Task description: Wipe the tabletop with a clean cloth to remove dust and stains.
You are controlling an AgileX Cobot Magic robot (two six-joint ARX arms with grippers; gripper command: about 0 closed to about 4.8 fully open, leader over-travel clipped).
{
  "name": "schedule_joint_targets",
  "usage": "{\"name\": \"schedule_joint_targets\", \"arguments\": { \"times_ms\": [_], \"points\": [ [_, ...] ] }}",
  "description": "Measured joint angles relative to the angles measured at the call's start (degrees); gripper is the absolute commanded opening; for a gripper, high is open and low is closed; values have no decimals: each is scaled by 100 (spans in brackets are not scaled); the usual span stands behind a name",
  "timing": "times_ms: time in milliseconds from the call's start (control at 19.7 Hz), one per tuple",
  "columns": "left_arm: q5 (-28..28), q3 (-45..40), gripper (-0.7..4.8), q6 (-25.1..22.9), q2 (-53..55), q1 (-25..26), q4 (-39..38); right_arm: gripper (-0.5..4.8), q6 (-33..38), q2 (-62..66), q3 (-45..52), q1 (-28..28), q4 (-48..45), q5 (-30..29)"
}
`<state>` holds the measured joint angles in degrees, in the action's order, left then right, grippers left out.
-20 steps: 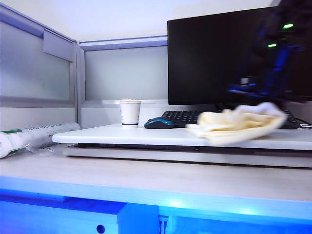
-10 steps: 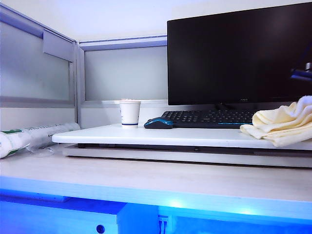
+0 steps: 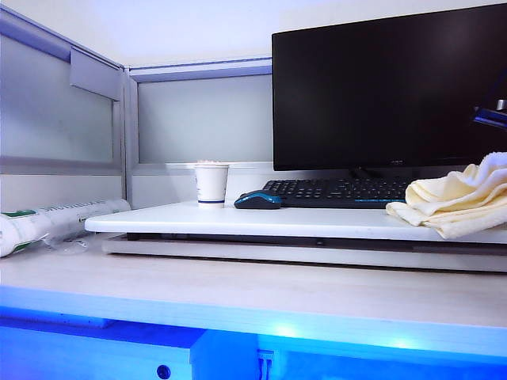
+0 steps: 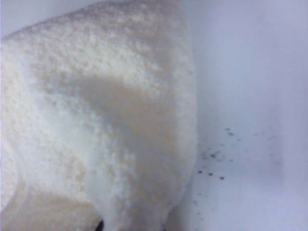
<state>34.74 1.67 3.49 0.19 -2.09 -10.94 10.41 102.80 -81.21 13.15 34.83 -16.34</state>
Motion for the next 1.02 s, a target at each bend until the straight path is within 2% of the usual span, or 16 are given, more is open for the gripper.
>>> {"name": "schedule_joint_targets", "arguments": {
  "times_ms": [102, 254, 356, 457, 660, 864, 1016],
  "points": [
    [0, 0, -6, 0, 0, 0, 0, 226, -2, -2, 2, 0, -4, -92],
    [0, 0, -5, 0, 0, 0, 0, 376, 13, -2, 13, -15, -24, -186],
    [0, 0, -3, 0, 0, 0, 0, 421, 52, 0, 13, -15, -26, -286],
    [0, 0, 69, 0, 0, 0, 0, 432, 125, -2, 13, -24, -39, -411],
    [0, 0, 72, 4, 0, 0, 0, 432, 293, -81, 11, -98, -232, -577],
    [0, 0, 72, 2, 0, 0, 0, 432, 348, -656, -42, -155, -763, -407],
    [0, 0, 72, 2, 0, 0, 0, 431, 345, -1010, -48, -149, -772, -382]
  ]
}}
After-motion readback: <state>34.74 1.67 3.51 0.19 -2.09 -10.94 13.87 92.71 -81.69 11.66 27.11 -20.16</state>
